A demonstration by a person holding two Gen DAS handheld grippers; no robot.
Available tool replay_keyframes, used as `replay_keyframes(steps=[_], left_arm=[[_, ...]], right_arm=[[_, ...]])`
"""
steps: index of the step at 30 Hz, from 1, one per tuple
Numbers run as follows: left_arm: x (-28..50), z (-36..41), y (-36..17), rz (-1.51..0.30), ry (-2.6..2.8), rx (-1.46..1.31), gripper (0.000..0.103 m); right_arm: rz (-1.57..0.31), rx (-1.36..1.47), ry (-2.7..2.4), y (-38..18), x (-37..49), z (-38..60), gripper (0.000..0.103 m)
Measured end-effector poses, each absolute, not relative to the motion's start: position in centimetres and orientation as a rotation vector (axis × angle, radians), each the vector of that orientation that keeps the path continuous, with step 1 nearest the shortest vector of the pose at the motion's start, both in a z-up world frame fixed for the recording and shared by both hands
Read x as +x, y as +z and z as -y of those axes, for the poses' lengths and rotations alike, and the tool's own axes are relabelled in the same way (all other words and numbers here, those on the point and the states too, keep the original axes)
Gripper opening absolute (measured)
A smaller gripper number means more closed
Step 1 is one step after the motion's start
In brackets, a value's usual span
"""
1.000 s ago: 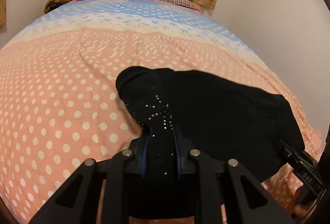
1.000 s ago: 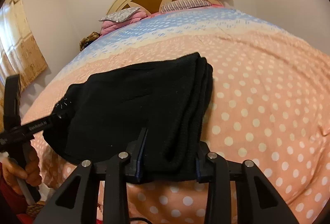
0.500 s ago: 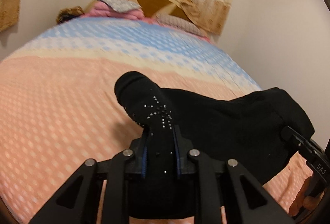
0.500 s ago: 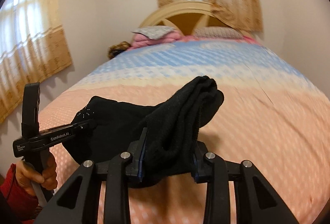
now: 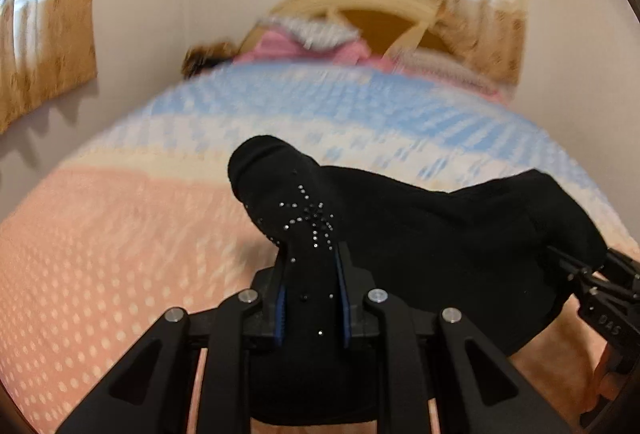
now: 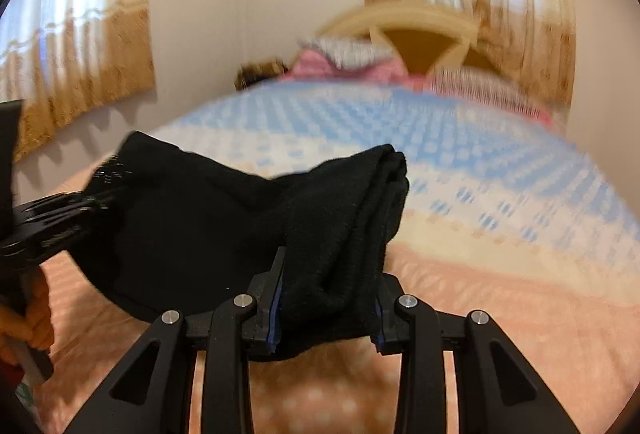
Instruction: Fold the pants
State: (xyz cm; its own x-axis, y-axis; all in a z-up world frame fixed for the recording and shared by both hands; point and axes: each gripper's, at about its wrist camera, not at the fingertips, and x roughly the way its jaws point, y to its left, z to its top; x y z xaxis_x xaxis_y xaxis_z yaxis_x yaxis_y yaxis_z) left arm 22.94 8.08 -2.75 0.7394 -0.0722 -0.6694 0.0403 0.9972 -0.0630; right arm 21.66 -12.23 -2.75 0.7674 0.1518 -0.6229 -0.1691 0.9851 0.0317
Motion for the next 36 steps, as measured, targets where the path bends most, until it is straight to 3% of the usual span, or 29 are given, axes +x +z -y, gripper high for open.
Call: replay_keyframes(steps=[2, 4, 5, 7, 8, 11, 17, 21, 29, 36], left_arm=[[23.3, -8.5, -5.3, -0.812, -0.013, -0.023, 0.024], [23.5, -8.8, -7.4, -0.864, 0.02, 0.0, 0.04], [23.6, -9.2, -7.7, -0.867, 0.028, -0.017, 0.044], [23.5, -9.7, -7.2, -0.869, 0.062, -0.042, 0.07], [23.5, -10.0, -7.1, -0.873, 0.072, -0.051, 0.073], [22.0, -10.2, -6.5, -0.866, 0.07, -0.046, 0.073], [18.0, -11.5, -3.9, -0.785, 0.165, -0.028, 0.085], [15.2, -10.7, -4.4, -0.789, 0.124, -0.08, 0.094], [13.7, -7.2, -7.3, -0.881, 0.114, 0.057, 0.094], [12.6, -8.9, -5.8, -0.878, 0.077, -0.023, 0.097]], right_arm=[[-0.764, -0.002, 0.179, -5.6, 23.4, 12.0, 0.035], [-0.862, -0.015, 0.158, -8.2, 24.5, 11.9, 0.042], [-0.88, 0.005, 0.172, -8.6, 24.9, 12.1, 0.045], [-0.9, 0.06, 0.187, -8.6, 25.1, 12.9, 0.053], [-0.91, 0.093, 0.183, -8.8, 25.1, 13.4, 0.058], [-0.865, 0.202, 0.171, -7.7, 24.1, 15.2, 0.058], [-0.602, 0.271, 0.082, -2.2, 16.8, 15.2, 0.058], [-0.671, 0.174, 0.109, -2.5, 15.0, 12.1, 0.058], [-0.875, 0.185, 0.136, -7.8, 12.5, 10.1, 0.058], [-0.815, 0.091, 0.133, -7.5, 9.8, 9.2, 0.058]])
